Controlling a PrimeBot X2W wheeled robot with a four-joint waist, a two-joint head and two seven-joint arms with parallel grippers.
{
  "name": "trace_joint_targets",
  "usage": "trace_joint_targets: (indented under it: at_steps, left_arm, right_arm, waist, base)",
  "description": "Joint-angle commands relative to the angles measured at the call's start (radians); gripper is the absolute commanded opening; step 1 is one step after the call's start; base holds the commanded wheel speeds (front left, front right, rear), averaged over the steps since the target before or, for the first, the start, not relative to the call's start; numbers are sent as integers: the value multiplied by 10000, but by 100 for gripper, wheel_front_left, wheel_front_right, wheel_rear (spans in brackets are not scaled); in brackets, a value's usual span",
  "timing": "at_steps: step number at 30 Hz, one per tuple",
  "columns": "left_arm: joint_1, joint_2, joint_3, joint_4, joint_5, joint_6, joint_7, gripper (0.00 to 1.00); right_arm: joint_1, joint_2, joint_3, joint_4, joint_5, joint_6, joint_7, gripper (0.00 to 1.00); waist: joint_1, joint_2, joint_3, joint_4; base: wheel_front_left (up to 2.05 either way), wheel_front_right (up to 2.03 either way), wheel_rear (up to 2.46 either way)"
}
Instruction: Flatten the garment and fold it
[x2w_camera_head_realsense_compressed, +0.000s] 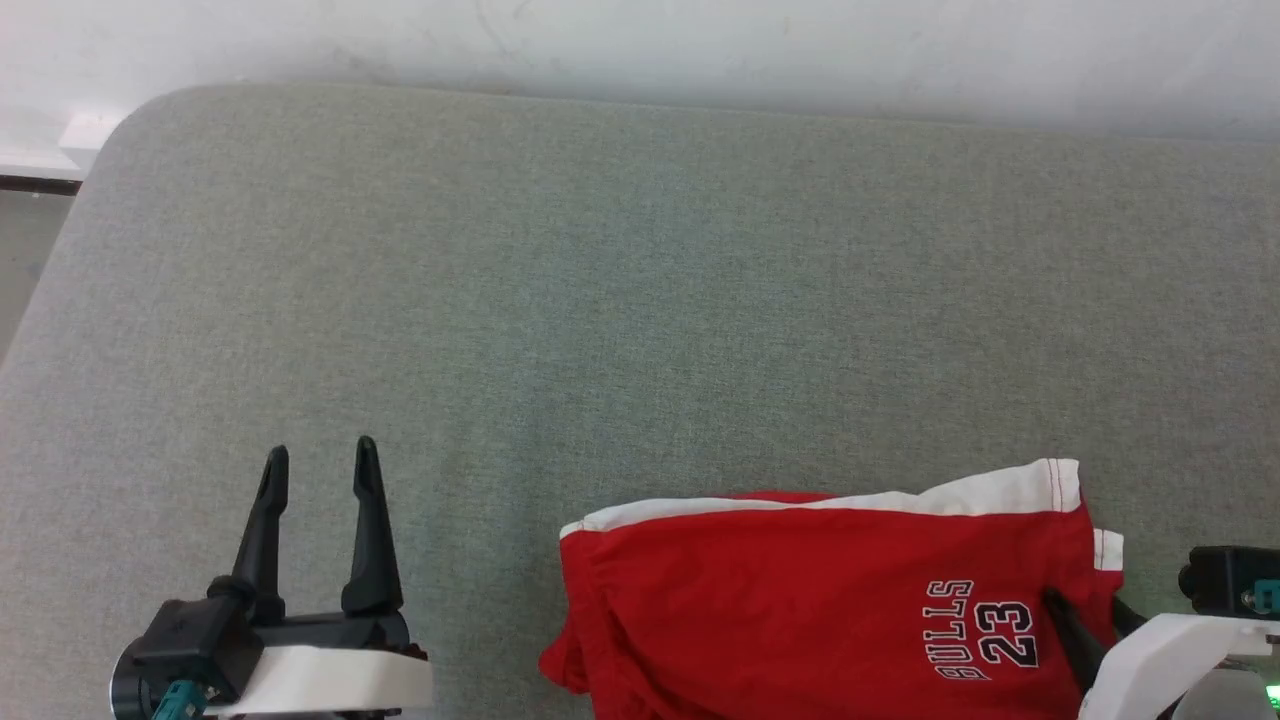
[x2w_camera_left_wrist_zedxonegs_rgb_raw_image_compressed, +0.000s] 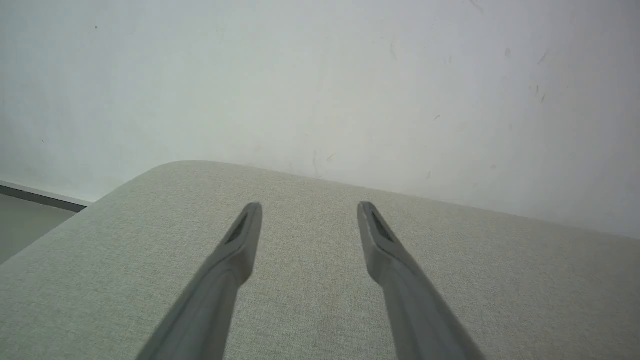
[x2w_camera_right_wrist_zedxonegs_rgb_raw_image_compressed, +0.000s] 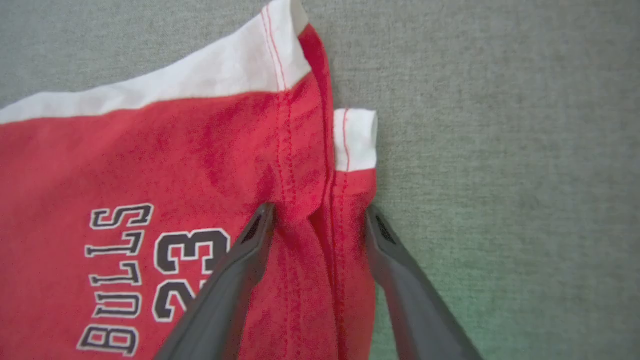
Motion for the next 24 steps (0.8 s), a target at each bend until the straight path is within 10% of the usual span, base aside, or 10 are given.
trace_joint_targets:
  at_steps: [1,24]
  left_arm:
    - [-123,-89,87,54,62,-143,-47,100]
    - [291,-268,403,536,578,-739,-49,100]
  right_arm:
    - [43,97,219,380,93,-7,220,0]
    - [-881,-445,-2053,23,-1626,-7,556,0]
  waist:
    - [0,0,-19,31]
    - [0,0,-693,-398]
  base:
    - [0,0,0]
    - [0,0,0]
